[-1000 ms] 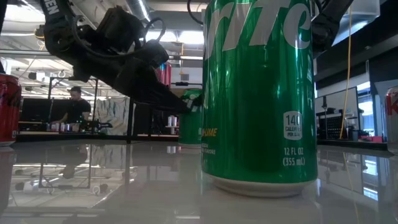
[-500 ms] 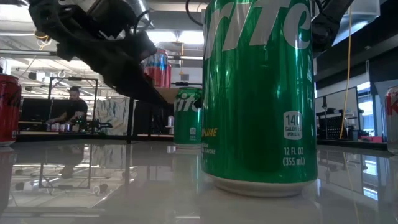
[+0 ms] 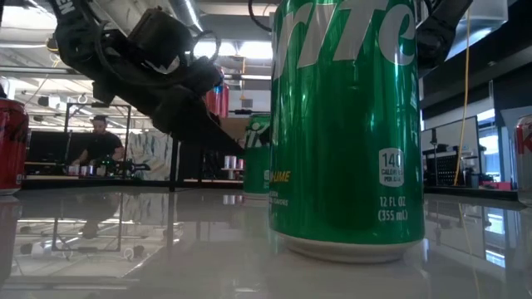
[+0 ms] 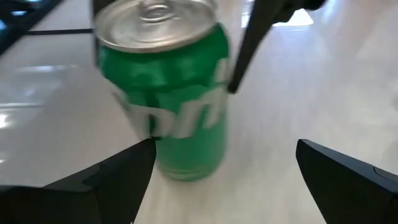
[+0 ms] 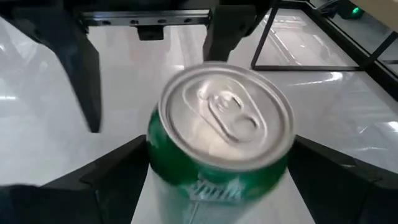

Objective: Place canned beverage on shelf
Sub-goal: Put the top green soda can on the shelf

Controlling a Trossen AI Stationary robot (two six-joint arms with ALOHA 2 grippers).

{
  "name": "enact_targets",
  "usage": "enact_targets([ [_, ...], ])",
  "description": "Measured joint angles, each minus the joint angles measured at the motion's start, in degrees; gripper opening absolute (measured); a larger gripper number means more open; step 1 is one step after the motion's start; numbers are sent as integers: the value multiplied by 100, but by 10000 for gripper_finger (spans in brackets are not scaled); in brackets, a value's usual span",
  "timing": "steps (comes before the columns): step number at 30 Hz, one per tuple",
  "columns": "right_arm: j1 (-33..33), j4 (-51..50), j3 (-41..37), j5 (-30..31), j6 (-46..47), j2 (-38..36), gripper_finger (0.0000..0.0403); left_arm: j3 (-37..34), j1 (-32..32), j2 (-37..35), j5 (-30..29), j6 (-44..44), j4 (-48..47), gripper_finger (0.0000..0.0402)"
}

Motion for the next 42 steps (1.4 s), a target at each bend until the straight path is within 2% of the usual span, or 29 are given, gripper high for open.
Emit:
enact_targets([
  [5, -11, -272, 0, 215, -179, 0, 360, 0, -3, 0, 694, -2, 87, 377],
  [8, -11, -468, 0, 227, -288, 0, 360, 0, -19, 0, 870, -13, 103, 377],
  [14, -7, -611, 52, 115, -262, -40, 360, 0, -37, 0, 772, -21, 73, 377],
  [22, -11, -589, 345, 91, 23, -98, 360, 0, -37, 0, 344, -24, 12, 377],
  [27, -9, -509, 358, 90, 33, -80, 358, 0, -37, 0, 347, -26, 11, 377],
  [30, -7, -506, 358, -18, 37, -76, 340, 0, -46, 0, 400, -27, 12, 377],
  [35, -7, -567, 357, -210, 32, -80, 286, 0, -92, 0, 404, -29, 37, 377],
  [42, -26, -576, 350, -798, -462, -87, 293, 0, -102, 2, 574, -24, 68, 377],
])
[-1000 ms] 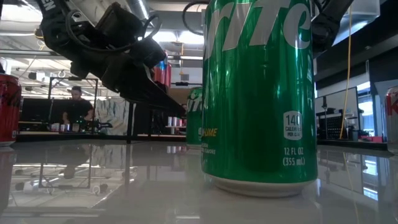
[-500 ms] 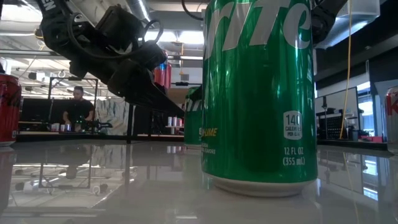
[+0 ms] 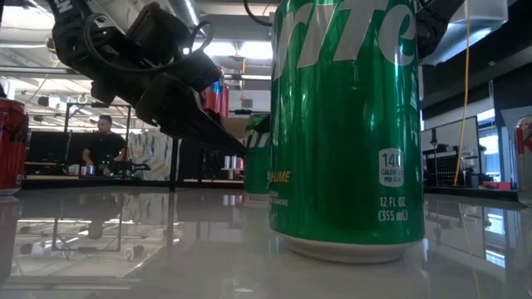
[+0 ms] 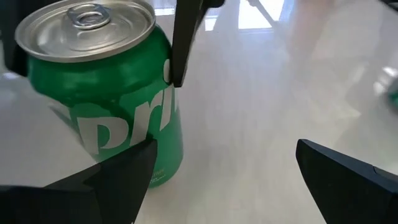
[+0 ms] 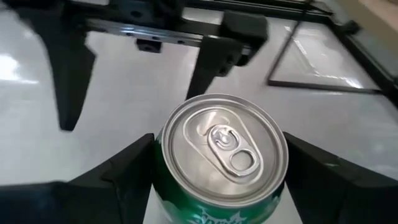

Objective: Place canned beverage on shelf
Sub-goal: Put the top green soda can on the shelf

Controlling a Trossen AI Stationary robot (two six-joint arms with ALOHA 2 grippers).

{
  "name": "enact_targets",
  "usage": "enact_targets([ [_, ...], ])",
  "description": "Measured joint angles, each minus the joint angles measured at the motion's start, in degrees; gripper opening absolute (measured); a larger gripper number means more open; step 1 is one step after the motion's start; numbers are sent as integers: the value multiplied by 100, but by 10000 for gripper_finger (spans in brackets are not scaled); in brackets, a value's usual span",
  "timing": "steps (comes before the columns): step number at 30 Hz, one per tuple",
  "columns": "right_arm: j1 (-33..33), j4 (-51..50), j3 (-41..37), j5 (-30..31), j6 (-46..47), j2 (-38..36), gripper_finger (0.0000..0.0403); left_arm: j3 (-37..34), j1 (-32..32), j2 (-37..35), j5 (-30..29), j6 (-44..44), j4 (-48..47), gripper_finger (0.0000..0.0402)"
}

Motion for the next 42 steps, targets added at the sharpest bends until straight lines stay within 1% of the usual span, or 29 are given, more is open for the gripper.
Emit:
enact_targets([
  [3, 0, -57, 10, -353, -178, -2, 306, 0, -3, 0, 344, 9, 9, 377],
  [7, 4, -312, 151, -543, -362, -2, 296, 0, -39, -8, 644, -36, -13, 377],
  [10, 8, -401, 228, -884, -454, 7, 288, 0, -164, -170, 668, -194, -267, 377],
  [16, 33, -439, 227, -2195, -548, 15, 296, 2, -512, -762, 483, -565, -843, 377],
  [18, 37, -446, 227, -2366, -587, 17, 295, 4, -628, -910, 400, -647, -868, 377],
  [20, 34, -448, 227, -2362, -653, 17, 296, 4, -750, -1018, 103, -656, -941, 377],
  [23, 24, -432, 227, -2216, -728, 17, 312, 4, -851, -1037, -283, -619, -940, 377],
  [27, 28, -401, 227, -1910, -735, 17, 343, 4, -873, -1034, -393, -605, -948, 377],
  [30, 24, -378, 227, -1888, -735, 17, 360, 4, -870, -1034, -419, -599, -929, 377],
  [34, 24, -398, 227, -1863, -745, -17, 370, 6, -870, -1034, -695, -597, -908, 377],
  [36, 24, -473, 227, -1812, -732, -126, 370, 52, -870, -1034, -824, -596, -913, 377],
  [39, 24, -910, 227, -1801, -730, -479, 370, 191, -870, -1034, -912, -597, -906, 377],
  [42, 24, -1565, 227, -1702, -726, -956, 370, 348, -865, -1034, -961, -595, -907, 377],
])
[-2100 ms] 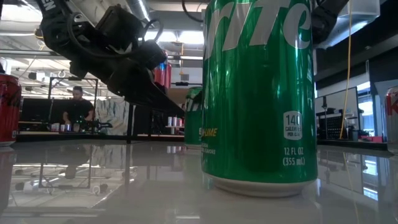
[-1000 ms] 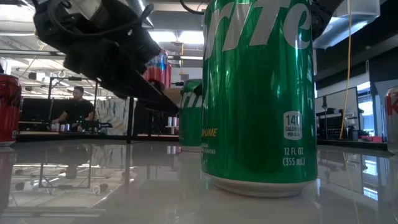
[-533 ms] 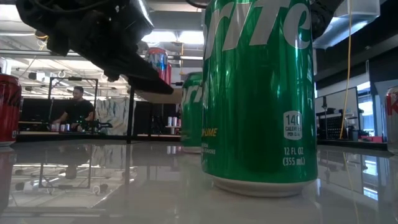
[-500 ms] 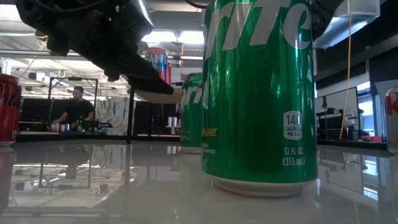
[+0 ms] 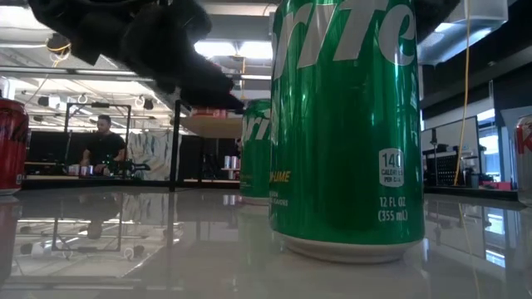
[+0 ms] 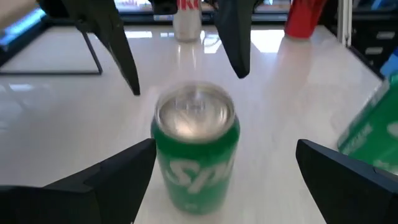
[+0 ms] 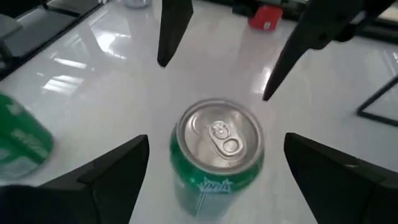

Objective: Place canned beverage on shelf
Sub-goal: Put the top green soda can on the shelf

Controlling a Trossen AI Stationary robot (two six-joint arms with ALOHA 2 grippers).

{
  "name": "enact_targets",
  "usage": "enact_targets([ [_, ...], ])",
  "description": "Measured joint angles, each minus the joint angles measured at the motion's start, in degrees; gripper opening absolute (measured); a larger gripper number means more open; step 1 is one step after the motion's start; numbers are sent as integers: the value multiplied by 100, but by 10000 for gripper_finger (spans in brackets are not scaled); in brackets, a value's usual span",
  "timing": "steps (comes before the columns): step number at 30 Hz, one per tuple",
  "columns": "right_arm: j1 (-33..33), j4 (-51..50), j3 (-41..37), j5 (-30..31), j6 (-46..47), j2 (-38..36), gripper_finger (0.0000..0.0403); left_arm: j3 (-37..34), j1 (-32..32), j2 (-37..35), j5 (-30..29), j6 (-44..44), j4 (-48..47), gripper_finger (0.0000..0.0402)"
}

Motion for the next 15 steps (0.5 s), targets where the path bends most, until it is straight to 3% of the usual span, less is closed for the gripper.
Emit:
enact_targets([
  [8, 129, -1616, -70, -21, 344, -1221, 370, 460, 276, 52, 153, 188, -192, 377],
  [15, 852, -1633, -605, 235, 647, -1642, 370, 682, 789, 248, 975, 399, -317, 377],
])
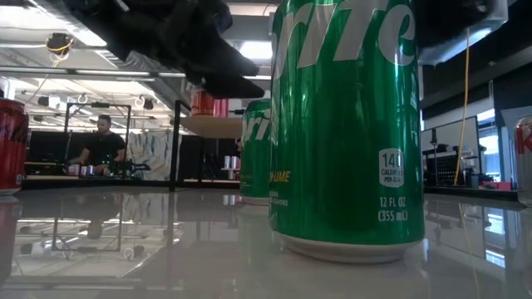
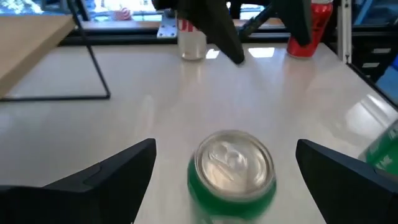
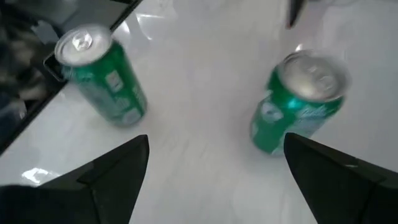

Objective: Place canned beverage on shelf
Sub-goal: Put the top green soda can on the shelf

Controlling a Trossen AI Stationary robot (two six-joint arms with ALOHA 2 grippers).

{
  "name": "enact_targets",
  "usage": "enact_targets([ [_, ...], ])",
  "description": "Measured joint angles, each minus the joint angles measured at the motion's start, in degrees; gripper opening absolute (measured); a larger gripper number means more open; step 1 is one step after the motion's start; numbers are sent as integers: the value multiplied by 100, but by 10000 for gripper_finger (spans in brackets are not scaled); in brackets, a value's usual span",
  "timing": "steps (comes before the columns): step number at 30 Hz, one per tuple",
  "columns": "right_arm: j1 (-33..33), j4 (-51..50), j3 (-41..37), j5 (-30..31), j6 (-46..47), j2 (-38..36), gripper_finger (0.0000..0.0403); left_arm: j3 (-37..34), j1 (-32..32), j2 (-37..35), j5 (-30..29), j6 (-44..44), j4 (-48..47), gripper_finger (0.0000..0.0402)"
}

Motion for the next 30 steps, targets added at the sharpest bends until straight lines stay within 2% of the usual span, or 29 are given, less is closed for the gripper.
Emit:
enact_targets([
  [8, 705, 1167, -776, 624, 433, 10, 370, 276, 144, 699, 712, 136, 356, 377],
  [19, 947, 1690, -1100, 961, 636, 10, 370, 312, 122, 1209, 793, 198, 375, 377],
  [23, 944, 1696, -1100, 1071, 635, 10, 370, 312, 84, 1214, 575, 188, 445, 376],
  [30, 942, 1694, -1100, 1160, 636, 10, 370, 310, 62, 1214, 456, 58, 370, 333],
])
